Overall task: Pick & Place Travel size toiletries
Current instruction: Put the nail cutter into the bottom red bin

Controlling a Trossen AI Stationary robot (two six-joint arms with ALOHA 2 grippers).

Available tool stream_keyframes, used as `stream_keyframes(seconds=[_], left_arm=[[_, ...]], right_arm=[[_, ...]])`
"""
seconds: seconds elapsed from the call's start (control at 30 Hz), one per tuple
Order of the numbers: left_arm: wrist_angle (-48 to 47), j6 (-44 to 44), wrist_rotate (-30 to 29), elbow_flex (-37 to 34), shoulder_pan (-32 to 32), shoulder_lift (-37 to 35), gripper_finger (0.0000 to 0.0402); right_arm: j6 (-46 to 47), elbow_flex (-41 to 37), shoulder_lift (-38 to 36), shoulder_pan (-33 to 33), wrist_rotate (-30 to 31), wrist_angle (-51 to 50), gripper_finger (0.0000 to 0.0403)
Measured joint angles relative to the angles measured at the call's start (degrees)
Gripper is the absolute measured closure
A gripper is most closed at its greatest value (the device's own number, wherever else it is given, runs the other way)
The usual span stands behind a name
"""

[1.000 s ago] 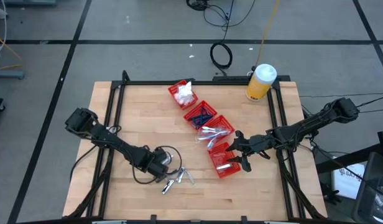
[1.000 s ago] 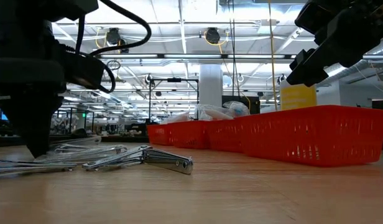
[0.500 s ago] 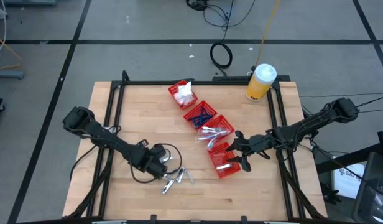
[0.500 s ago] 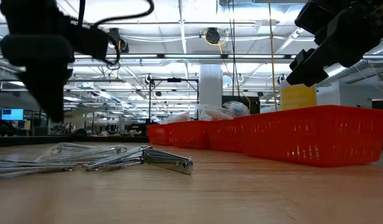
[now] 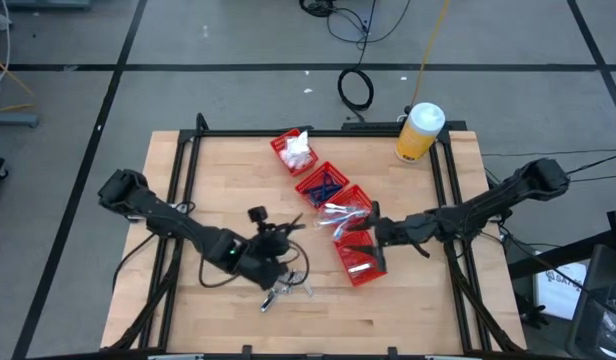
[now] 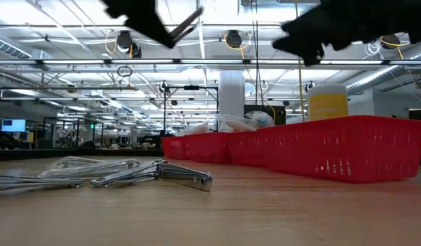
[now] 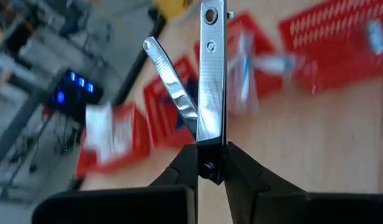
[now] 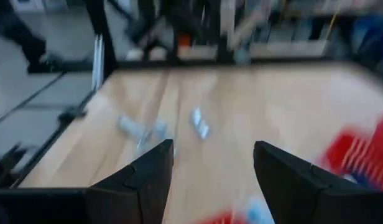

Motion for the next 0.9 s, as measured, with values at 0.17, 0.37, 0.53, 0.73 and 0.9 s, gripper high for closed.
stream_keyframes(seconds=[0.17, 0.37, 0.53, 0.73, 0.9], left_arm=[[18.2, 18.4, 0.2, 0.0, 2.8, 0.0, 0.0369], [32.4, 32.1, 8.7, 0.0, 4.0, 0.0, 0.0369], [33.8, 32.3, 13.0, -0.1, 5.7, 0.0, 0.0369], [36.6, 31.8, 13.7, -1.9, 7.5, 0.0, 0.0369], [37.2, 31.8, 13.8, -1.9, 8.6, 0.0, 0.0369]], right_arm=[[-8.4, 0.0, 7.9, -1.7, 0.3, 20.6, 0.0193], [-9.7, 0.0, 15.8, -5.8, -1.1, 34.4, 0.0186], [-7.9, 0.5, 19.5, -8.2, -9.5, 45.1, 0.0145], [-6.6, 3.5, 19.8, -8.6, -11.8, 43.8, 0.0092], [-7.1, 7.0, 19.8, -8.7, -11.6, 38.9, 0.0081]])
